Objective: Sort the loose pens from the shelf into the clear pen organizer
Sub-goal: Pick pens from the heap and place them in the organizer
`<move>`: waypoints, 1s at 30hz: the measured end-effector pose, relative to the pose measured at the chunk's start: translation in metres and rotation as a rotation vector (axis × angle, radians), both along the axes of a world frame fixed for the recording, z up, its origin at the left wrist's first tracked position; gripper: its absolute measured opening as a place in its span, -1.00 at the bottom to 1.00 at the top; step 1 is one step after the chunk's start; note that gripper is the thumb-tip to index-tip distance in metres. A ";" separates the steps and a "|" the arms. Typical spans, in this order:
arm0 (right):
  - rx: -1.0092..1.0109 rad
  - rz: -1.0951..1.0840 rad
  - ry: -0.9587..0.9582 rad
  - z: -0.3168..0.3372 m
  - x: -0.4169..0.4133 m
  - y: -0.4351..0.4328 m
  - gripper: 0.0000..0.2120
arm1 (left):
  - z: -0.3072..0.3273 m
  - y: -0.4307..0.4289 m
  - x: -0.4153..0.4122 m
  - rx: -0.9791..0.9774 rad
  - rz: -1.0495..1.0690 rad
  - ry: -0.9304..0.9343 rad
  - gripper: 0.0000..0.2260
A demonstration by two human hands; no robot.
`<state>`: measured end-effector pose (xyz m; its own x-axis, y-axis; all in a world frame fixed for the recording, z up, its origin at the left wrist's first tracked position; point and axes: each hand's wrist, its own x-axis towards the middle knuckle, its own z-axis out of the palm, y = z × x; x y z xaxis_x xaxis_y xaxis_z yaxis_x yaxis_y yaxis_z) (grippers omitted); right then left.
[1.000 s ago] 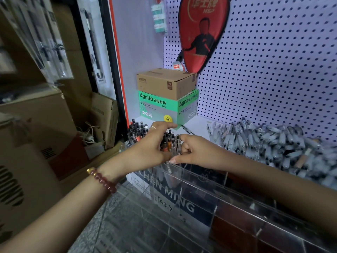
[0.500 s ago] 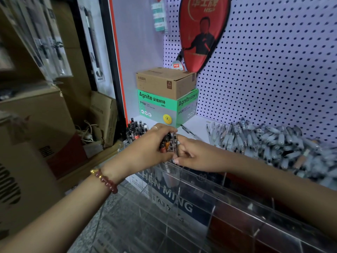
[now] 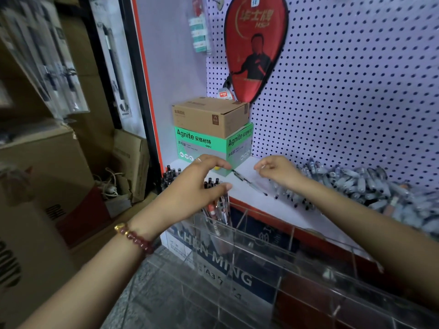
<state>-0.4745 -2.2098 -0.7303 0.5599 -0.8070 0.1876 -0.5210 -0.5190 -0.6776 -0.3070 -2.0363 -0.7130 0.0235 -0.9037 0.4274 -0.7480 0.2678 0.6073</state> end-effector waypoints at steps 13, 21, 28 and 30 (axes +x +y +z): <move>-0.233 -0.178 0.421 -0.042 0.000 -0.016 -0.83 | -0.002 -0.027 -0.009 -0.082 0.045 0.126 -0.87; 0.049 0.027 0.010 0.039 -0.001 0.006 -0.78 | 0.015 -0.019 -0.022 -0.193 -0.121 0.534 -0.78; 0.217 0.624 -0.018 0.075 0.011 0.063 -0.90 | 0.013 -0.024 -0.022 -0.282 -0.103 0.545 -0.82; 0.217 0.640 0.020 0.071 0.012 0.060 -0.88 | 0.014 -0.025 -0.022 -0.314 -0.054 0.576 -0.82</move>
